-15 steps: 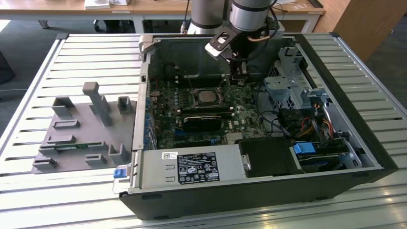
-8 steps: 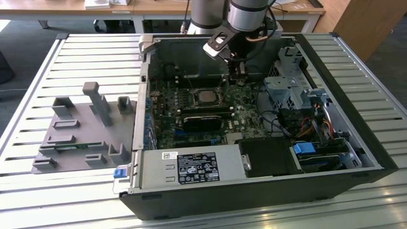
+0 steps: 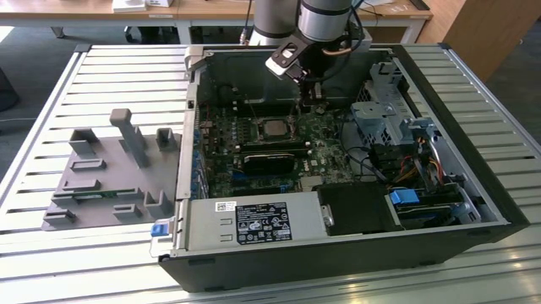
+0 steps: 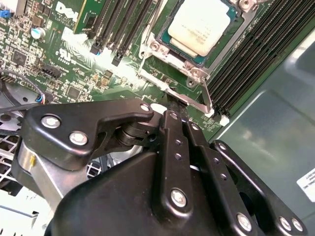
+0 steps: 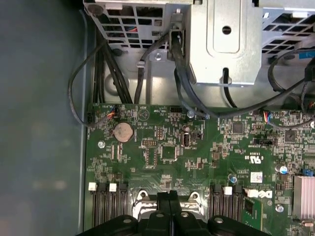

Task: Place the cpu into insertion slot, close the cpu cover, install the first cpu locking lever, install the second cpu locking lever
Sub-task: 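Close the cpu cover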

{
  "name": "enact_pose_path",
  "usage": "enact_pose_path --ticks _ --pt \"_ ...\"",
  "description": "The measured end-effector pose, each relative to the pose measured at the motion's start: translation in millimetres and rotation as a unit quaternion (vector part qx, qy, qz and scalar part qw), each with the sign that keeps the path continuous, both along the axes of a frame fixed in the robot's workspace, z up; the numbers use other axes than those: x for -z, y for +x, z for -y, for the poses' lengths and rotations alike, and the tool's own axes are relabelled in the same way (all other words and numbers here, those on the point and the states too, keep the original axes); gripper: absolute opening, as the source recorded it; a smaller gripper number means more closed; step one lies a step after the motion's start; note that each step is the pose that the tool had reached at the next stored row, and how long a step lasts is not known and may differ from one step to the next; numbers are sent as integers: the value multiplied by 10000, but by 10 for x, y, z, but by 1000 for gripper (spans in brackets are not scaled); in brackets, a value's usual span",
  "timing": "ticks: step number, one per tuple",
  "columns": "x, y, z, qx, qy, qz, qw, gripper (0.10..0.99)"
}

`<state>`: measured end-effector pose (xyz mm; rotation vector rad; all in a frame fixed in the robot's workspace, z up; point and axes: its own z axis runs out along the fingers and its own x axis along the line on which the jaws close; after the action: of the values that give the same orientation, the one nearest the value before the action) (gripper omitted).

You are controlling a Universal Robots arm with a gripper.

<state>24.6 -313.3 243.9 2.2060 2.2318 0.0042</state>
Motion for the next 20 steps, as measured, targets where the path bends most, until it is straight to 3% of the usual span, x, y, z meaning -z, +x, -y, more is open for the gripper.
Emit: enact_pose_path --ticks 20 --pt "21 -115 0 0 0 0 10000 118"
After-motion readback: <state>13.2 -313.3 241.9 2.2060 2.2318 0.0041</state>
